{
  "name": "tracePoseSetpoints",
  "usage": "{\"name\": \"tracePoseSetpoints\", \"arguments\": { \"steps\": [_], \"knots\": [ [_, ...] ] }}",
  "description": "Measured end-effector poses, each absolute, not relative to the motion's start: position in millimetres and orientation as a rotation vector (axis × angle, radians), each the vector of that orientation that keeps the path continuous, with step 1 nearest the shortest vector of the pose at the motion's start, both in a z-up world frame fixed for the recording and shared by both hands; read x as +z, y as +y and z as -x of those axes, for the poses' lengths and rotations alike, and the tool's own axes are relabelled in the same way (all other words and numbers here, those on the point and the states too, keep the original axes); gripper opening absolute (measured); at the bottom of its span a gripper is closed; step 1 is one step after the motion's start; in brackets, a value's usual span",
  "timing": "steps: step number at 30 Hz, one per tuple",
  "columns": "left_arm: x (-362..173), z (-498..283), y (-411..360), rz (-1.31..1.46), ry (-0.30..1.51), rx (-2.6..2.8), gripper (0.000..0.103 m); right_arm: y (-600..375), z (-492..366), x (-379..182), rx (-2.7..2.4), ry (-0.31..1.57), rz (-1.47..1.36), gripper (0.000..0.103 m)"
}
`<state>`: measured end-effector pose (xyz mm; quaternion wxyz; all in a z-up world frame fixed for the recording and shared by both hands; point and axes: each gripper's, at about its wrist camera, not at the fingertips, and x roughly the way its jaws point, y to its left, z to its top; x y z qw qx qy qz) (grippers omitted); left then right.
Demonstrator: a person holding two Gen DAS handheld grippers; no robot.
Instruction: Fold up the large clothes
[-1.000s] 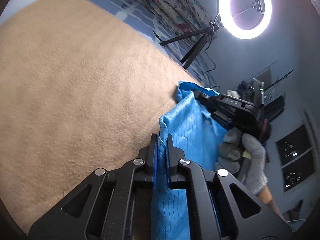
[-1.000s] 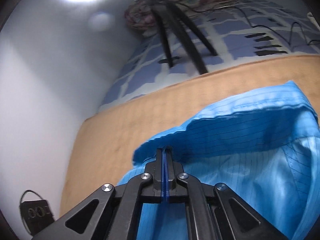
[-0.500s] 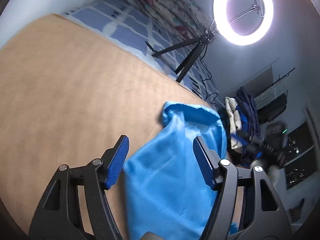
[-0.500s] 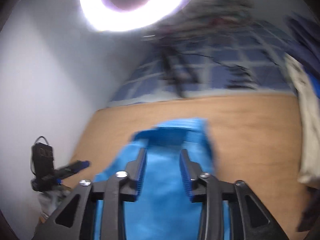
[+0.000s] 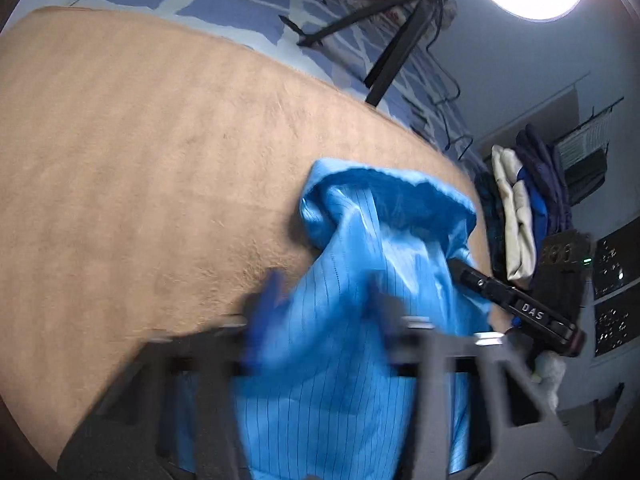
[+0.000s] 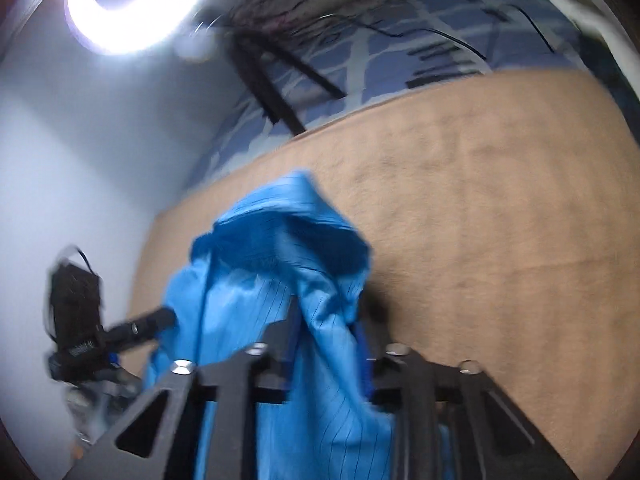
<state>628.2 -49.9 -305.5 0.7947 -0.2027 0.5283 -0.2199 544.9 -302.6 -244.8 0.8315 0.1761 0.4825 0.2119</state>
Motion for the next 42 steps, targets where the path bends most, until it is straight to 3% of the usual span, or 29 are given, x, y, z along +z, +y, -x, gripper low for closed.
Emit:
{"name": "tracePoseSetpoints", "arguments": {
  "steps": [1, 4, 19, 27, 34, 42],
  "knots": [
    [-306.2, -628.2, -52.1, 0.423, 1.133, -0.474, 0.013, -300.1, -543.8, -241.7, 0.449, 1.018, -0.353, 0.006],
    [-298.5, -619.4, -59.2, 0.378, 1.101, -0.496, 0.007, -301.4, -537.4, -226.4, 0.440, 0.981, -0.344, 0.003],
    [-207.0, -546.5, -43.7, 0.368, 0.962, -0.586, 0.005, -304.0, -457.4, -128.3, 0.518, 0.813, -0.279, 0.002],
    [-163.2, -462.0, -40.5, 0.328, 0.907, -0.627, 0.005, -309.5, -373.6, -98.4, 0.534, 0.793, -0.226, 0.001],
    [-152.7, -365.1, -36.2, 0.309, 0.902, -0.641, 0.005, -310.7, -271.8, -100.0, 0.563, 0.800, -0.179, 0.001],
    [-179.6, -271.8, -28.4, 0.303, 0.918, -0.632, 0.005, -313.4, -180.5, -126.9, 0.582, 0.815, -0.204, 0.001]
  ]
}}
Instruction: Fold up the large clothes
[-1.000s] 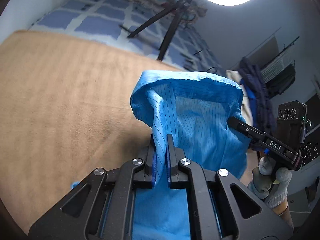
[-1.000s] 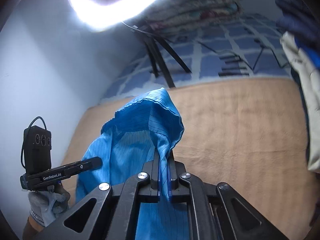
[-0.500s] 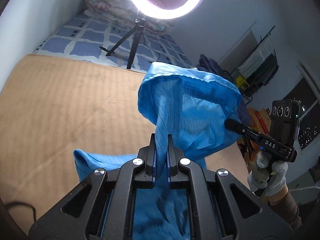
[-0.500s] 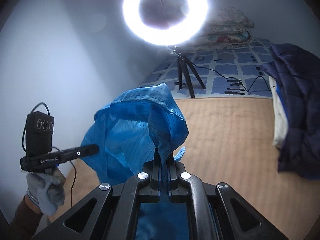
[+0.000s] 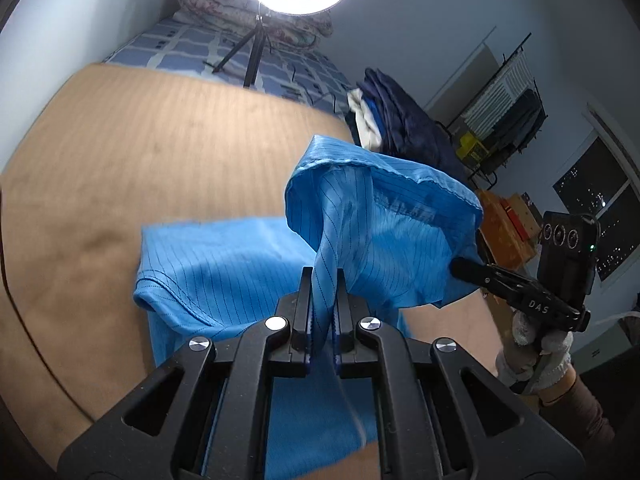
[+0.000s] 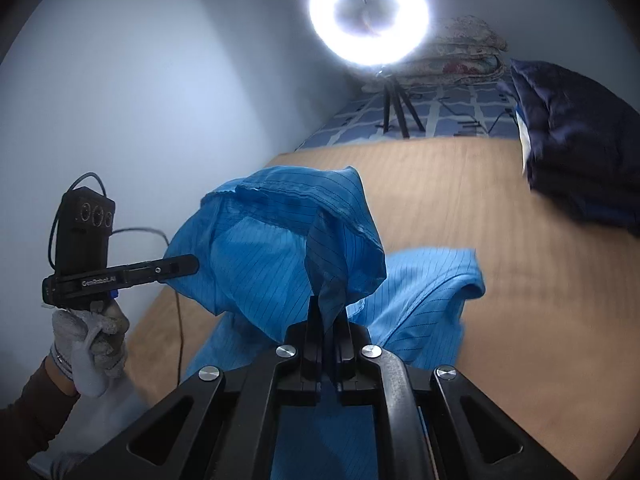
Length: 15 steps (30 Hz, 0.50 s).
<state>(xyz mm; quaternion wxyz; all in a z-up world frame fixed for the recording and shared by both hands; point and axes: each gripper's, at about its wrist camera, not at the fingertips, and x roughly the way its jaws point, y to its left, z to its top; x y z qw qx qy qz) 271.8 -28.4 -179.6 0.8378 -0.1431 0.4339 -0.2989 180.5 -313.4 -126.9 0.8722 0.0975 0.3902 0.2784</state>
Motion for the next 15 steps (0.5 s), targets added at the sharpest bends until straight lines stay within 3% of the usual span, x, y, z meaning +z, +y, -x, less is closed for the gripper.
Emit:
{"name": "tracePoseSetpoints", "arguments": {
  "steps": [15],
  "knots": [
    [-245.9, -185.6, 5.7, 0.286, 0.979, -0.594, 0.005, -281.7, -95.2, -188.2, 0.562, 0.854, -0.014, 0.002]
  ]
}}
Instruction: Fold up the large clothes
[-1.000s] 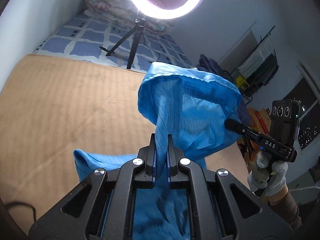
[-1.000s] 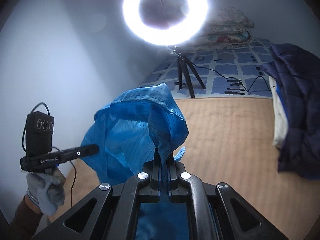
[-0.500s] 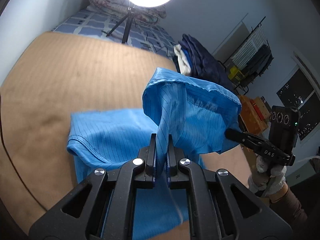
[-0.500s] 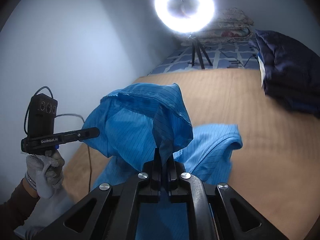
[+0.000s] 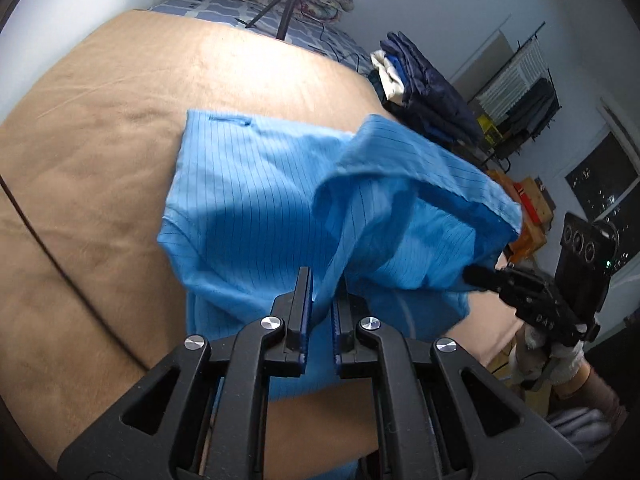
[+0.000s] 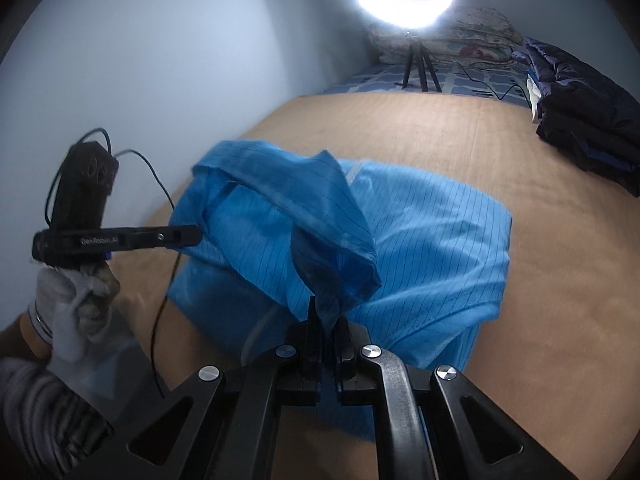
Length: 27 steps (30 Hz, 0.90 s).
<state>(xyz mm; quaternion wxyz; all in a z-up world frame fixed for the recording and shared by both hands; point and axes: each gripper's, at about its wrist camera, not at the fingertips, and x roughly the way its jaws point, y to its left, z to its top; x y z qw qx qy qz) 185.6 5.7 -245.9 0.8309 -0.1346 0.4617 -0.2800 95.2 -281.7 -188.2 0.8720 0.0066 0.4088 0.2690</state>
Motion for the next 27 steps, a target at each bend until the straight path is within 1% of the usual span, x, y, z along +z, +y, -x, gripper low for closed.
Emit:
{"name": "tracePoseSetpoints", "arguments": {
  "steps": [1, 2, 3, 4, 5, 6, 8, 9, 10, 11, 12, 13, 14, 15, 16, 23, 24, 25, 26, 27],
  "knots": [
    [-247.6, -178.8, 8.5, 0.278, 0.982, -0.602, 0.005, -282.2, -90.7, -190.6, 0.561, 0.856, -0.006, 0.003],
    [-248.5, -174.1, 11.3, 0.275, 0.982, -0.611, 0.007, -283.0, -86.5, -192.1, 0.568, 0.857, -0.001, 0.007],
    [-248.7, -169.2, 14.4, 0.271, 0.979, -0.618, 0.013, -284.7, -80.1, -194.0, 0.571, 0.860, 0.007, 0.009],
    [-248.9, -163.2, 18.4, 0.268, 0.975, -0.623, 0.018, -288.5, -72.7, -195.4, 0.576, 0.860, 0.025, 0.015],
    [-249.0, -154.6, 24.4, 0.261, 0.970, -0.629, 0.019, -291.5, -64.9, -197.0, 0.585, 0.857, 0.037, 0.022],
    [-249.2, -147.6, 30.5, 0.258, 0.969, -0.634, 0.019, -296.3, -55.4, -197.7, 0.596, 0.854, 0.051, 0.024],
    [-249.2, -136.0, 45.9, 0.272, 0.970, -0.625, 0.020, -306.2, -42.0, -197.4, 0.598, 0.859, 0.071, 0.025],
    [-248.9, -133.4, 53.0, 0.288, 0.971, -0.623, 0.023, -313.7, -35.8, -197.2, 0.591, 0.862, 0.070, 0.026],
    [-247.8, -131.5, 61.6, 0.310, 0.967, -0.617, 0.031, -322.3, -31.2, -196.2, 0.581, 0.862, 0.055, 0.028],
    [-246.8, -132.8, 69.3, 0.335, 0.963, -0.609, 0.036, -328.1, -27.0, -195.1, 0.573, 0.858, 0.035, 0.029],
    [-246.8, -136.1, 75.2, 0.361, 0.964, -0.596, 0.048, -337.1, -27.4, -193.6, 0.564, 0.855, 0.003, 0.031],
    [-247.1, -143.2, 80.7, 0.388, 0.968, -0.577, 0.058, -348.3, -31.8, -192.2, 0.549, 0.854, -0.048, 0.038],
    [-247.9, -151.7, 87.0, 0.427, 0.972, -0.558, 0.060, -354.9, -36.4, -192.2, 0.537, 0.856, -0.086, 0.051],
    [-250.6, -163.7, 93.8, 0.490, 0.984, -0.550, 0.061, -363.9, -45.8, -193.2, 0.524, 0.862, -0.148, 0.059],
    [-253.4, -174.7, 98.5, 0.547, 0.995, -0.544, 0.061, -371.7, -55.1, -194.7, 0.512, 0.863, -0.202, 0.064],
    [-287.3, -235.6, 104.1, 0.813, 1.064, -0.501, 0.061, -404.7, -112.9, -221.9, 0.487, 0.872, -0.572, 0.064],
    [-292.6, -240.9, 102.1, 0.834, 1.082, -0.493, 0.059, -406.2, -121.5, -227.0, 0.485, 0.877, -0.613, 0.063],
    [-297.5, -244.9, 99.6, 0.853, 1.098, -0.492, 0.042, -407.1, -125.2, -230.3, 0.484, 0.878, -0.637, 0.060],
    [-300.5, -248.4, 93.8, 0.851, 1.113, -0.508, 0.028, -407.7, -131.7, -235.0, 0.492, 0.885, -0.668, 0.047],
    [-300.1, -249.8, 88.7, 0.822, 1.123, -0.515, 0.007, -406.3, -137.5, -238.9, 0.517, 0.898, -0.693, 0.036]
  ]
}}
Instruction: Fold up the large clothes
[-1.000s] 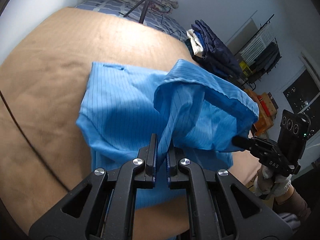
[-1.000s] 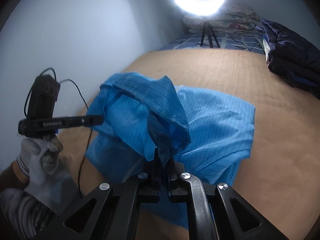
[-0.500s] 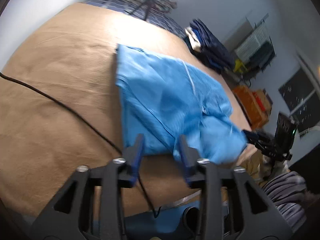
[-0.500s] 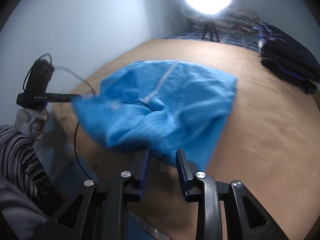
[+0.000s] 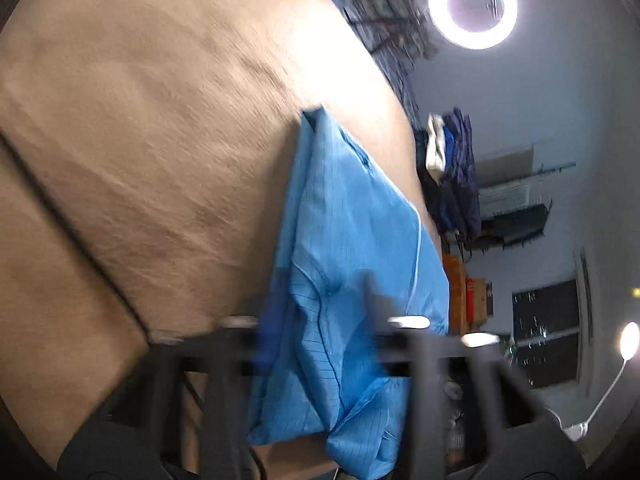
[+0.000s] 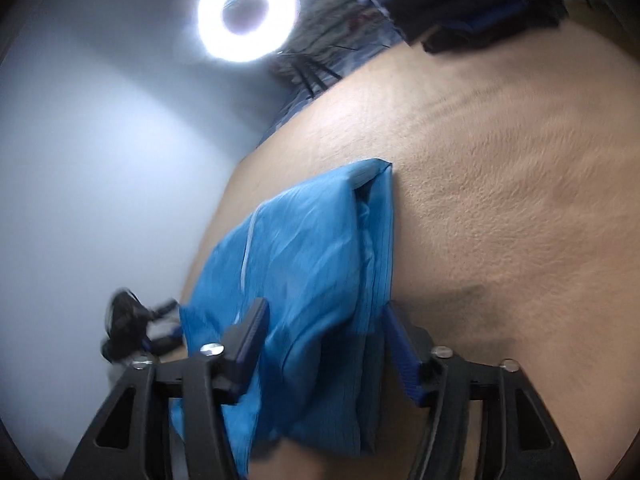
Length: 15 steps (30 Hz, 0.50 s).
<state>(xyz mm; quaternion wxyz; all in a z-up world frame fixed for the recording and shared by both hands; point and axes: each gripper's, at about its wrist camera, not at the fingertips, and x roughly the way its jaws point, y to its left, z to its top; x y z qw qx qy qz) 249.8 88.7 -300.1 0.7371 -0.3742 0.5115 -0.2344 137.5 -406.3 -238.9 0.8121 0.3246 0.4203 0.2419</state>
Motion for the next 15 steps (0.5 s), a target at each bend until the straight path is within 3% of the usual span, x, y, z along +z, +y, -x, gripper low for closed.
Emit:
{"name": "tracePoseSetpoints", "arguments": {
  "steps": [1, 2, 7, 10, 12, 14, 15],
  "knots": [
    [-298.0, -249.9, 84.7, 0.794, 1.120, -0.511, 0.007, -403.5, -140.3, -240.0, 0.535, 0.907, -0.699, 0.018],
    [-293.0, -247.1, 81.4, 0.752, 1.106, -0.514, 0.006, -400.3, -140.4, -238.2, 0.542, 0.908, -0.685, 0.007],
    [-294.5, -228.8, 84.8, 0.663, 1.115, -0.471, 0.005, -388.7, -135.4, -237.8, 0.567, 0.957, -0.553, 0.002],
    [-306.8, -224.0, 85.9, 0.619, 1.151, -0.437, 0.005, -382.8, -140.3, -248.2, 0.572, 1.013, -0.488, 0.003],
    [-303.1, -220.4, 92.1, 0.622, 1.138, -0.436, 0.009, -388.9, -143.9, -244.8, 0.607, 1.001, -0.524, 0.011],
    [-289.8, -214.7, 100.0, 0.611, 1.102, -0.428, 0.013, -403.1, -149.9, -236.8, 0.630, 0.961, -0.579, 0.035],
    [-281.0, -212.4, 101.8, 0.589, 1.080, -0.424, 0.013, -410.6, -154.5, -231.6, 0.641, 0.933, -0.607, 0.036]
  ]
}}
